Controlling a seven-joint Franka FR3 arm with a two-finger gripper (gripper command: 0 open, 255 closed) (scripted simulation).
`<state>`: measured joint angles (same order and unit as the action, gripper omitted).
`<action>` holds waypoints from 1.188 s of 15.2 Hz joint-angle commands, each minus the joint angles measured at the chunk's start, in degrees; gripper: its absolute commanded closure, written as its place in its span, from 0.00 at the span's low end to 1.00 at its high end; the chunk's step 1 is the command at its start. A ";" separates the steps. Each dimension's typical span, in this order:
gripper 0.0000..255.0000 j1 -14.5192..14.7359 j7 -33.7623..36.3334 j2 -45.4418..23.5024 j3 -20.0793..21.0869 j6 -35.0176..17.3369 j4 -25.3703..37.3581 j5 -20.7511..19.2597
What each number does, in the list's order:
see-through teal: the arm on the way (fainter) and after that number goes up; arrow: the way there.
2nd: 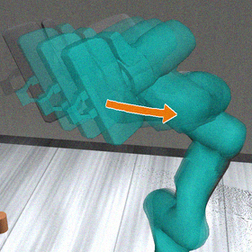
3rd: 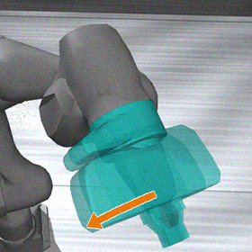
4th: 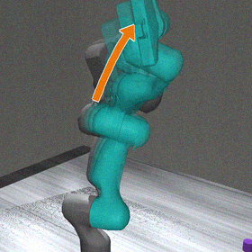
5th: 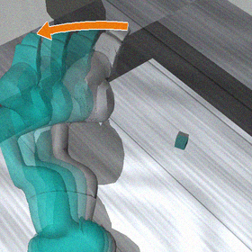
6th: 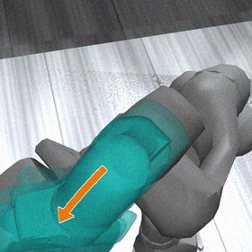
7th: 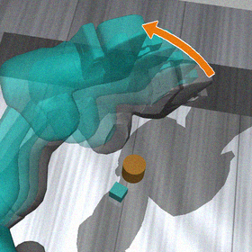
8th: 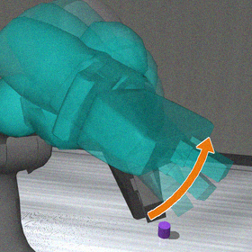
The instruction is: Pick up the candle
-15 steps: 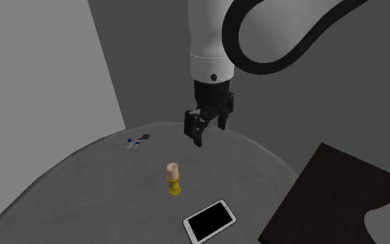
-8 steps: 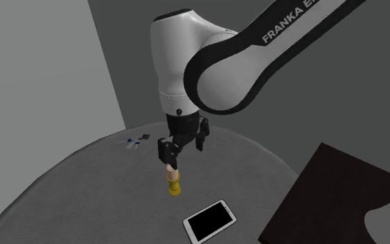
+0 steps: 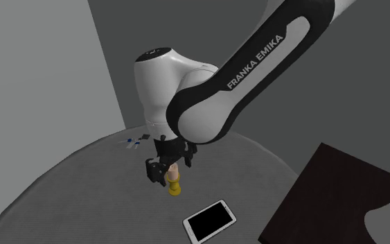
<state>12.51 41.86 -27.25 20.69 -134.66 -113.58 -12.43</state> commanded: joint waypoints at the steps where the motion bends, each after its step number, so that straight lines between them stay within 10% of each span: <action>1: 0.00 0.29 0.38 -1.17 -0.38 -1.16 -0.03 -0.58; 4: 0.00 0.51 0.65 -2.10 -0.69 -2.02 -0.01 -1.01; 5: 1.00 0.58 0.69 -2.20 -0.70 -1.95 0.17 -1.03; 18: 1.00 -0.06 -0.04 0.22 0.08 0.18 -0.02 0.09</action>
<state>12.61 42.02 -27.60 20.58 -135.09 -113.65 -12.63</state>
